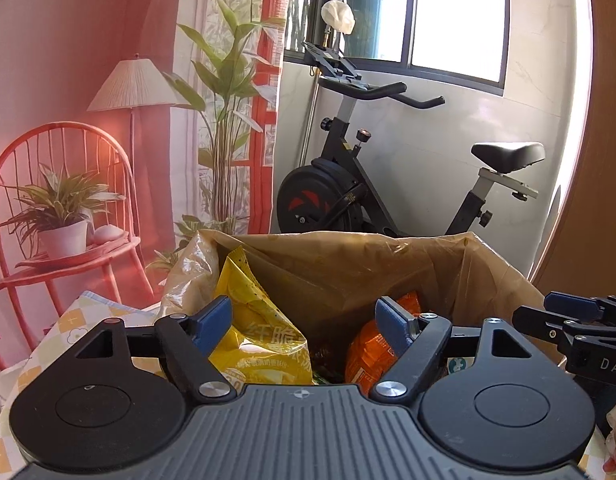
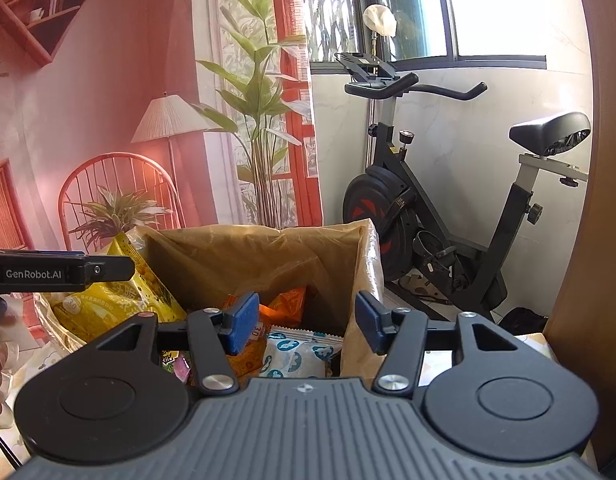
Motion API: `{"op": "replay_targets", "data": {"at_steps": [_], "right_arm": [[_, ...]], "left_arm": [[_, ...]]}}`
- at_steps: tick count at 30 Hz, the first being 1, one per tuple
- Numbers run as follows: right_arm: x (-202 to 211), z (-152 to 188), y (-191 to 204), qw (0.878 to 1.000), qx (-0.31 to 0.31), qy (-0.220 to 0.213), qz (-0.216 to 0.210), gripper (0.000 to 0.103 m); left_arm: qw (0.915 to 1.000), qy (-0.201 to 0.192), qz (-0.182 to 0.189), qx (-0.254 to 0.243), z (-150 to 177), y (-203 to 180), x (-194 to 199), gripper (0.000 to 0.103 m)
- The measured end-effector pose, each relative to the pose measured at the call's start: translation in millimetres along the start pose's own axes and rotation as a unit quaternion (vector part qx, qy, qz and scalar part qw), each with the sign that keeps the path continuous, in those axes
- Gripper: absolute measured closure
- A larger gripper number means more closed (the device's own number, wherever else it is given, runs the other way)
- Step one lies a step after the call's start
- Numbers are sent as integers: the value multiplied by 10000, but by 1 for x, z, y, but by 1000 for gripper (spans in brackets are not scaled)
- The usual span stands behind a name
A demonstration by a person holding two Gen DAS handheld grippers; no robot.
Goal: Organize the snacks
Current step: 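Move both tools back down to the snacks on the table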
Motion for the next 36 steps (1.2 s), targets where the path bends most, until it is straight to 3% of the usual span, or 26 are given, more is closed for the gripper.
{"op": "replay_targets", "data": {"at_steps": [5,9,20,23,26,30,36], "right_arm": [[20,2,8,9997,157,-182,-97,30],[36,7,19,9980,302,-517,-224,20],[68,50,14,9948,329,-868,-425,19],[67,71,3,9968,156,-660,-411,20],[64,95,-7,9993,37,-369,-98,21],[48,132,-11,9995,-255,168,-36,30],[18,175,-35,9871,-1134,1103,-243,32]], "left_arm": [[9996,-183,-181,113,4,15,30,22],[9990,-435,-85,-96,13,21,59,22],[9983,-357,-419,178,58,69,96,23],[9976,-133,-592,324,74,82,92,23],[9954,79,-748,595,93,91,84,24],[9933,301,-892,668,115,91,73,24],[9933,328,-1007,466,121,90,63,25]]}}
Point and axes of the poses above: each gripper's, at about its wrist camera, not at the fingertips, and x roughly against the way its jaws point, y to its left, z to its underside, the point moved 5 cm from there along -x, roughly the way its jaws point, and after that the axes turned 11 degrees about x, right-handed, at the moved point
